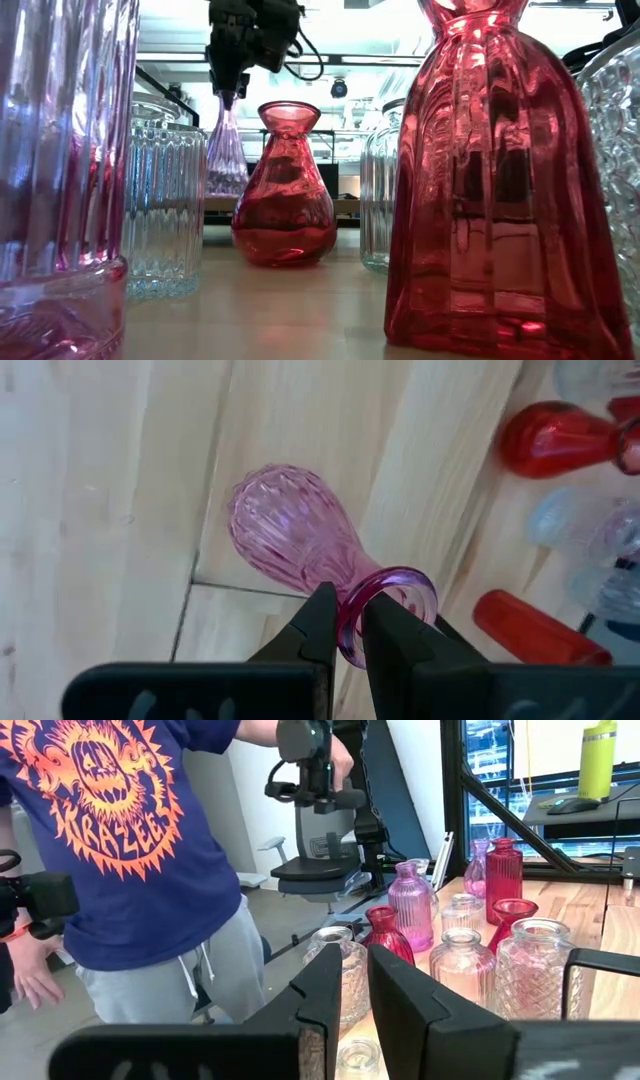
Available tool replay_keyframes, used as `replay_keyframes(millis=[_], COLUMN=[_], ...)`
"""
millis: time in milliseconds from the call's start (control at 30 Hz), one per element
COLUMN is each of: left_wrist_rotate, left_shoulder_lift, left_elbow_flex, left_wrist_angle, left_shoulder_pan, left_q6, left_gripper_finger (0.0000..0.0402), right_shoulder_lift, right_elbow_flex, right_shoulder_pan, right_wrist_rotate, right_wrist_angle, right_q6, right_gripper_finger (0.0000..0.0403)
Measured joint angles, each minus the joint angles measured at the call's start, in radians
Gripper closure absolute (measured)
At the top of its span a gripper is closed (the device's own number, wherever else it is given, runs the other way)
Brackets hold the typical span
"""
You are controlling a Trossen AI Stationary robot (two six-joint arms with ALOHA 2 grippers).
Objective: Sort vases onto shelf
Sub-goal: Put the pink vase on the shelf
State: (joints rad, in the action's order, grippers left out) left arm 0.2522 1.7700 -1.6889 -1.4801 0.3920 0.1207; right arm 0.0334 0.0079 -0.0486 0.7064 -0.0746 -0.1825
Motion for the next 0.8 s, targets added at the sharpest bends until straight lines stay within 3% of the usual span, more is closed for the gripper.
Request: replay_keyframes(millis=[300, 800], left_wrist_rotate=[0.009, -0.059], left_shoulder_lift=[0.011, 0.008], left_elbow_flex=[-0.002, 0.001], left_wrist_angle=[-0.008, -0.021], left_shoulder_pan=[0.026, 0.029], left_q6=[0.033, 0.049], left_gripper_finger=[0.0378, 0.0312], right_shoulder_lift=[0.000, 0.000], right_elbow_flex=[0.000, 0.000], right_shoulder_pan=[0.000, 0.000], right_wrist_rotate=[0.000, 0.000], right_wrist_angle=[0.000, 0.000], right_q6=[0.000, 0.000], right_gripper_finger=[0.0355, 0.0355])
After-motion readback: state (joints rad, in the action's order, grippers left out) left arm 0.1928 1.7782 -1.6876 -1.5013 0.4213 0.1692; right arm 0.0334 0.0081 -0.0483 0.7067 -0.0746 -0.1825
